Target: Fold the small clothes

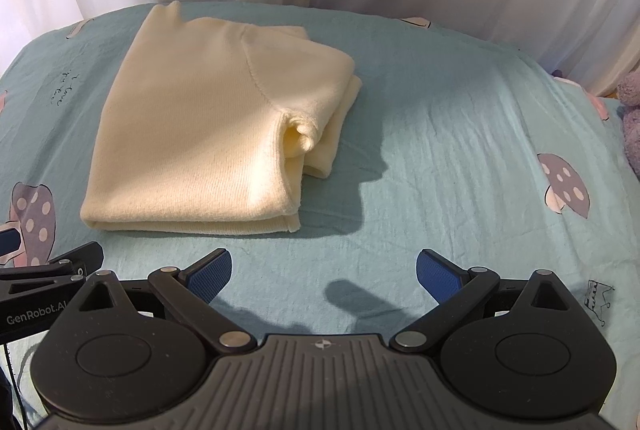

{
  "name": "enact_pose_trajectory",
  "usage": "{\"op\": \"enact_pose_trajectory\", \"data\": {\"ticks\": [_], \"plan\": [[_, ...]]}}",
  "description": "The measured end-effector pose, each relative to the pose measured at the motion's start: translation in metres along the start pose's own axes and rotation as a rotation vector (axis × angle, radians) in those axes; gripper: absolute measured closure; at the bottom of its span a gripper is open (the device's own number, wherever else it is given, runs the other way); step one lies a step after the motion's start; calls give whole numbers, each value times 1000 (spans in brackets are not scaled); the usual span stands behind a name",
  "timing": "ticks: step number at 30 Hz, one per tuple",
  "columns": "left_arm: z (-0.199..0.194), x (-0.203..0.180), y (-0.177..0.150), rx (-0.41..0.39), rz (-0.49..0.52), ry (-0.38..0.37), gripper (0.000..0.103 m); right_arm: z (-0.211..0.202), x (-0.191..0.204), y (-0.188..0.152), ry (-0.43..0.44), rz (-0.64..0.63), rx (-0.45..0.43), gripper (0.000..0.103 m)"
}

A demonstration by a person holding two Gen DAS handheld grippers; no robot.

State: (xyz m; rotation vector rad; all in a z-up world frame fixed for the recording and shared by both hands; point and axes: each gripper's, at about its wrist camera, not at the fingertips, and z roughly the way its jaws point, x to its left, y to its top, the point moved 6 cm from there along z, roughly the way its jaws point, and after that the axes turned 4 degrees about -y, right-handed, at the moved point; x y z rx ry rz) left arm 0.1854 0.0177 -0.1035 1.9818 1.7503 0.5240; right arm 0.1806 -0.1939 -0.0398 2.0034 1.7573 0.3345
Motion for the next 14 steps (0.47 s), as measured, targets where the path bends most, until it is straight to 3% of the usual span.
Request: {"op": "enact_pose_trajectory", "data": {"ticks": [14], "plan": [[7,-4,0,0,25,1,1,11,-1,3,7,-5,6,4]]}}
